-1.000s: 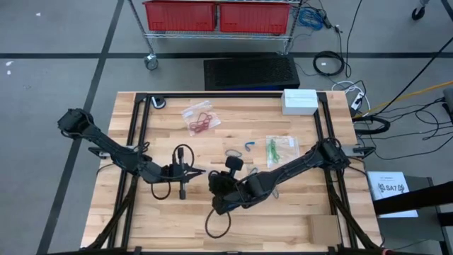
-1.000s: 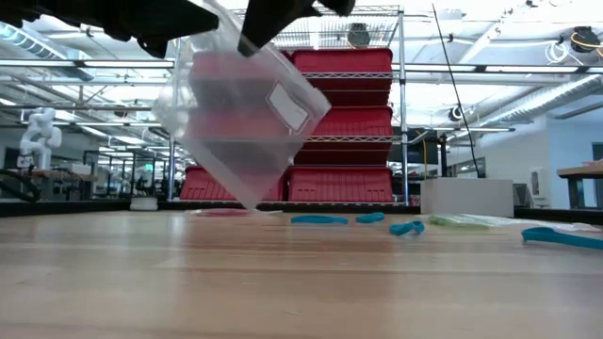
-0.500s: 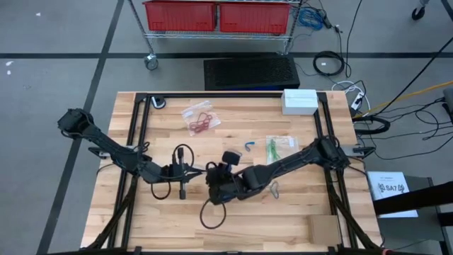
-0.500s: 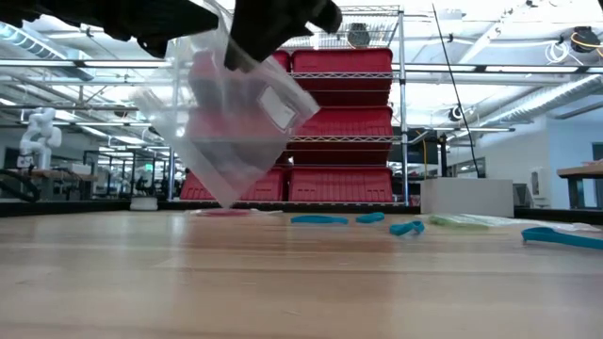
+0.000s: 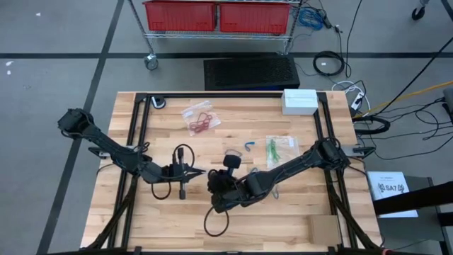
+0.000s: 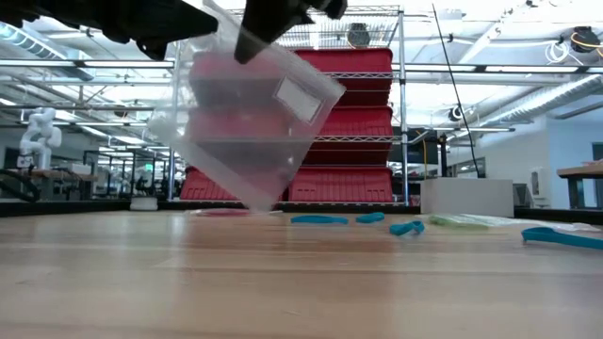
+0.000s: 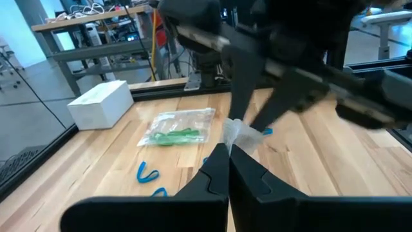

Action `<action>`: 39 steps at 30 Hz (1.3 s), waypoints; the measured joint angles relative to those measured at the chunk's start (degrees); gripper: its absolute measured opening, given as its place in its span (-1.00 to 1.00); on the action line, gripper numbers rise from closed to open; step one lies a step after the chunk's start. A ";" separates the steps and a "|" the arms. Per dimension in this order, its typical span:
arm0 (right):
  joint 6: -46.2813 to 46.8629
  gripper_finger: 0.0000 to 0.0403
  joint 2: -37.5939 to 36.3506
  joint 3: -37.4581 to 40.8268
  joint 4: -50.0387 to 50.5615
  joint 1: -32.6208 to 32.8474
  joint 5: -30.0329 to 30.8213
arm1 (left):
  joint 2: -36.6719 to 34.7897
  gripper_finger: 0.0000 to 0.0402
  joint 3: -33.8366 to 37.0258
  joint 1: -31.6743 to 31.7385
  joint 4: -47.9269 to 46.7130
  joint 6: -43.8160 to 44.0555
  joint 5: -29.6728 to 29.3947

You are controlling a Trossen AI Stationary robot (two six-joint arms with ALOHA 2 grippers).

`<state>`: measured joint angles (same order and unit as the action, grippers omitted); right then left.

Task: Sort rubber bands
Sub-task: Open the bottom zip bag

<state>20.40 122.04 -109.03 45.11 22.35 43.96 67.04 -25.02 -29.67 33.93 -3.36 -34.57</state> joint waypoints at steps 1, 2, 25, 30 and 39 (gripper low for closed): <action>-0.84 -1.00 -0.04 1.03 -2.29 0.00 0.37 | -0.02 -1.00 -0.02 0.02 -0.02 0.00 0.00; -1.77 -1.00 -0.10 2.05 -4.17 0.00 0.94 | -0.02 -1.00 -0.01 0.02 -0.11 0.00 0.00; 0.59 -0.95 -0.63 8.46 -10.86 -3.19 -9.86 | -0.02 -1.00 -0.02 -0.35 -0.47 -0.16 -0.02; 0.13 -0.67 -0.44 8.46 -12.93 -3.14 -9.36 | -0.02 -1.00 -0.02 -0.35 -0.54 -0.17 -0.03; -3.25 -0.32 -0.44 8.46 -21.43 -4.68 -7.80 | -0.02 -1.00 -0.02 -0.35 -0.57 -0.13 -0.09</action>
<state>17.14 121.60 -100.57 23.68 17.67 36.16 67.02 -25.04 -30.02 33.36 -3.49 -34.65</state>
